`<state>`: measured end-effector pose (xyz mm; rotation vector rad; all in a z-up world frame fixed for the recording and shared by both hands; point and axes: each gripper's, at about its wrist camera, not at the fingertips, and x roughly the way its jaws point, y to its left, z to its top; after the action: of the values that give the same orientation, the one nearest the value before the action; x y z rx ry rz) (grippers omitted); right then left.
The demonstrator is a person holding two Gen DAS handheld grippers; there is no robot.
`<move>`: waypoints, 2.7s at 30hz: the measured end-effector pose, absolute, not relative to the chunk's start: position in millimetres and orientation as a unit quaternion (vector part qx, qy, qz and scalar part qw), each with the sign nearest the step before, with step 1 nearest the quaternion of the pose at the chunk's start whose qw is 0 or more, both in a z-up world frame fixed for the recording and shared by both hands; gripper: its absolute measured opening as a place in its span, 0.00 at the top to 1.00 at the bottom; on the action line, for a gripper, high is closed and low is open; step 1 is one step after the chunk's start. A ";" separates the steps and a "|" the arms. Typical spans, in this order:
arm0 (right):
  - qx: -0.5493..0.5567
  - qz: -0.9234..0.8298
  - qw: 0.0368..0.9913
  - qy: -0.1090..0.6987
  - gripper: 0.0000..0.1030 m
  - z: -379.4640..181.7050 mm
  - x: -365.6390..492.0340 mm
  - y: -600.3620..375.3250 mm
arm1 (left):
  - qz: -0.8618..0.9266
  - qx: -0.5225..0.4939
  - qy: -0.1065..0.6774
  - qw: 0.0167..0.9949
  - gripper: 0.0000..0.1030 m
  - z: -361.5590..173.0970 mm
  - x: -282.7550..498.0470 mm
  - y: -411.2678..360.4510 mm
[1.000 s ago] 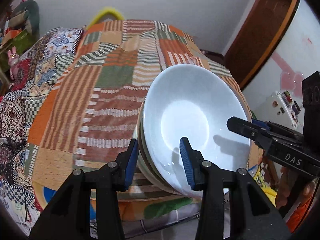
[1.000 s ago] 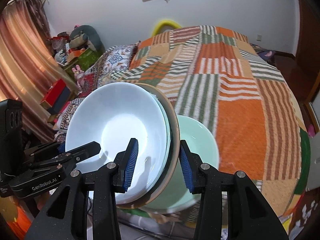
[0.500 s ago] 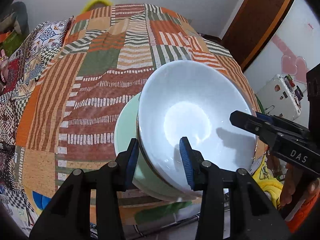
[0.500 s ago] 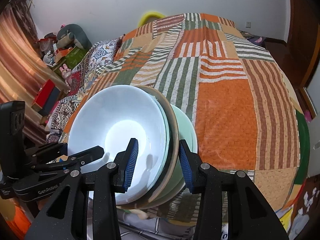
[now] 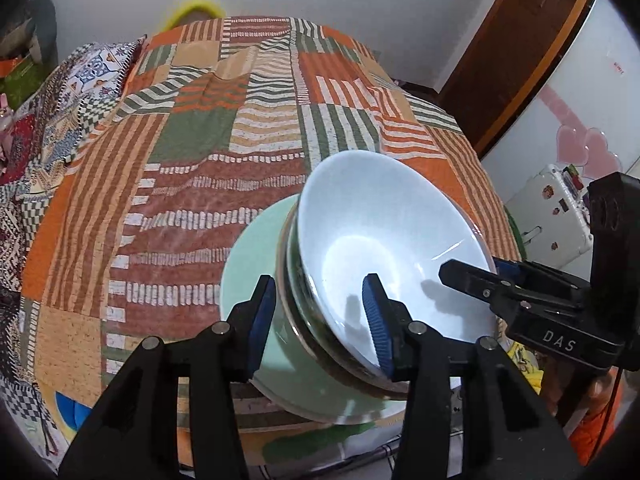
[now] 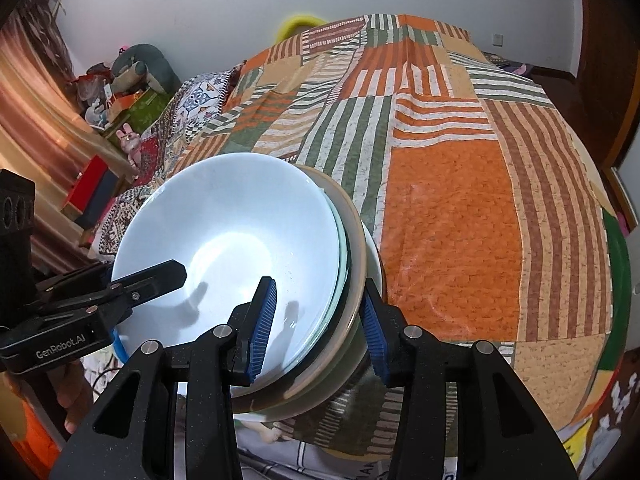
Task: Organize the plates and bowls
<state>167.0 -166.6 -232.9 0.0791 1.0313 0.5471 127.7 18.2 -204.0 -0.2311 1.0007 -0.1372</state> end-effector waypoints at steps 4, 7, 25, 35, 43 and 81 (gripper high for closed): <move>0.034 0.259 0.826 0.499 0.61 -238.8 167.2 -164.9 | -0.054 -0.109 0.476 0.871 0.54 -201.3 125.9 18.7; 0.040 0.259 0.824 0.502 0.60 -237.7 165.3 -166.2 | -0.045 -0.107 0.465 0.878 0.54 -192.6 120.8 22.1; 0.032 0.279 0.900 0.332 0.40 -117.5 111.6 -182.9 | -0.014 -0.065 0.252 0.965 0.44 -55.2 35.3 25.6; 0.022 0.281 0.940 0.192 0.26 -52.1 53.9 -191.3 | -0.005 -0.058 0.164 0.985 0.20 -13.6 -10.9 18.6; 0.026 0.284 0.945 0.159 0.13 -41.1 42.0 -191.4 | 0.008 -0.056 0.121 0.991 0.02 -0.6 -32.3 19.3; 0.030 0.284 0.950 0.129 0.00 -36.4 21.7 -193.6 | 0.010 -0.042 0.111 0.993 0.01 -0.5 -40.6 15.2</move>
<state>21.7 -193.6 -36.4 0.0616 0.2631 0.5772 -40.6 15.2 -0.5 -0.0836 0.2225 0.0193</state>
